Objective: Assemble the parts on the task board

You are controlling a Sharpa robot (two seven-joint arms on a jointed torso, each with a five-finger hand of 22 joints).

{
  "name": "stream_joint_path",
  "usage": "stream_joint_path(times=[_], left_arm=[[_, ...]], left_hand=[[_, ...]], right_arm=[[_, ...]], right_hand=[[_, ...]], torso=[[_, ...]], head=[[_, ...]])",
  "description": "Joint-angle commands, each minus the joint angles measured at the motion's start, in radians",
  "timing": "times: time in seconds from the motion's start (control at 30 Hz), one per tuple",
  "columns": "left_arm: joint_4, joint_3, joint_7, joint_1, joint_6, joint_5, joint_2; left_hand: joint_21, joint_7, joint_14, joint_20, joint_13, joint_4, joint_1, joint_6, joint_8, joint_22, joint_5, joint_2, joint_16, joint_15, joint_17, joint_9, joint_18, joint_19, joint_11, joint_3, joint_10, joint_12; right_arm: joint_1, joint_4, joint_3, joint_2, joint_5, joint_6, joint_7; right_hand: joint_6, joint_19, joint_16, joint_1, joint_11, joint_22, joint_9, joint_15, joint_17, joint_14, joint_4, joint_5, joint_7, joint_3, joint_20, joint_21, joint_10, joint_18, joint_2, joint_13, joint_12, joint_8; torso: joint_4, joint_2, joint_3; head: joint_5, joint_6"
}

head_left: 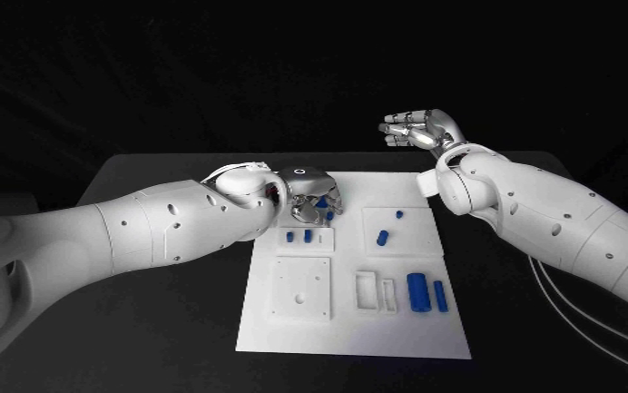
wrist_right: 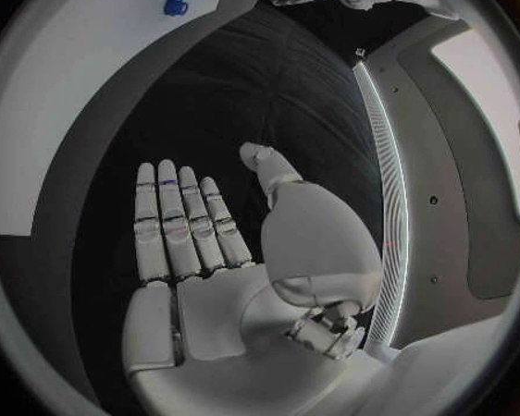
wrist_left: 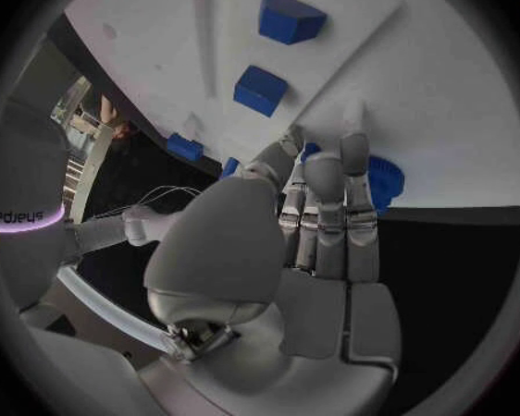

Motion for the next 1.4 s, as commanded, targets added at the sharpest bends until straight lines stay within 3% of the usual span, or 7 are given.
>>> stream_joint_path(times=[0.03, 0.5, 0.83, 1.4], left_arm=[[-0.006, 0.0, -0.006, -0.004, 0.024, -0.019, 0.007], [-0.011, 0.0, -0.032, -0.007, 0.024, -0.023, 0.01], [-0.01, 0.001, -0.041, -0.007, 0.032, -0.023, 0.007], [-0.006, 0.001, -0.052, -0.007, 0.048, -0.024, -0.006]], left_hand=[[0.013, 0.004, 0.004, 0.0, 0.0, -0.004, -0.014, 0.014, -0.004, 0.021, 0.005, 0.004, 0.006, 0.0, 0.0, 0.0, 0.011, -0.006, -0.003, 0.027, 0.023, -0.003], [0.04, 0.017, 0.003, 0.0, 0.0, 0.004, -0.031, 0.049, -0.004, 0.02, 0.006, 0.012, 0.007, 0.004, -0.003, 0.0, 0.013, -0.016, -0.004, 0.078, 0.064, -0.003], [0.042, 0.019, -0.003, 0.021, 0.0, 0.005, -0.034, 0.035, -0.004, 0.017, 0.005, -0.004, 0.009, 0.032, -0.004, -0.001, 0.034, -0.018, 0.02, 0.075, 0.018, -0.003], [0.043, 0.024, -0.004, 0.026, 0.0, 0.006, -0.032, 0.043, -0.004, 0.018, 0.003, -0.003, 0.016, 0.031, -0.005, -0.001, 0.041, -0.016, 0.017, 0.069, 0.035, -0.003]], right_arm=[[0.0, 0.003, 0.0, 0.001, -0.001, 0.015, 0.013], [0.0, 0.004, 0.0, 0.0, -0.001, 0.014, 0.013], [0.0, 0.005, 0.0, -0.001, -0.001, 0.014, 0.013], [0.0, 0.004, 0.0, -0.002, -0.001, 0.016, 0.013]], right_hand=[[-0.007, -0.004, -0.005, -0.009, -0.001, -0.001, -0.002, -0.001, -0.002, -0.004, -0.005, 0.001, -0.001, 0.001, 0.002, 0.003, -0.002, 0.02, 0.0, -0.002, -0.004, -0.007], [-0.007, -0.004, -0.005, -0.009, -0.001, -0.001, -0.002, -0.001, -0.002, -0.004, -0.005, 0.001, -0.001, 0.001, 0.002, 0.003, -0.002, 0.02, 0.0, -0.002, -0.004, -0.007], [-0.007, -0.004, -0.005, -0.009, -0.001, -0.001, -0.002, -0.001, -0.002, -0.004, -0.005, 0.001, -0.001, 0.001, 0.002, 0.003, -0.002, 0.02, 0.0, -0.002, -0.004, -0.007], [-0.007, -0.004, -0.005, -0.009, -0.001, -0.001, -0.002, -0.001, -0.002, -0.004, -0.005, 0.001, -0.001, 0.001, 0.002, 0.003, -0.002, 0.02, 0.0, -0.002, -0.004, -0.007]], torso=[[0.0, 0.001, -0.0006], [0.0003, 0.0, -0.0008], [0.0014, -0.001, -0.0011], [0.0005, 0.0, -0.0011]], head=[[-0.001, 0.0], [-0.003, -0.001], [-0.005, -0.002], [-0.006, -0.005]])
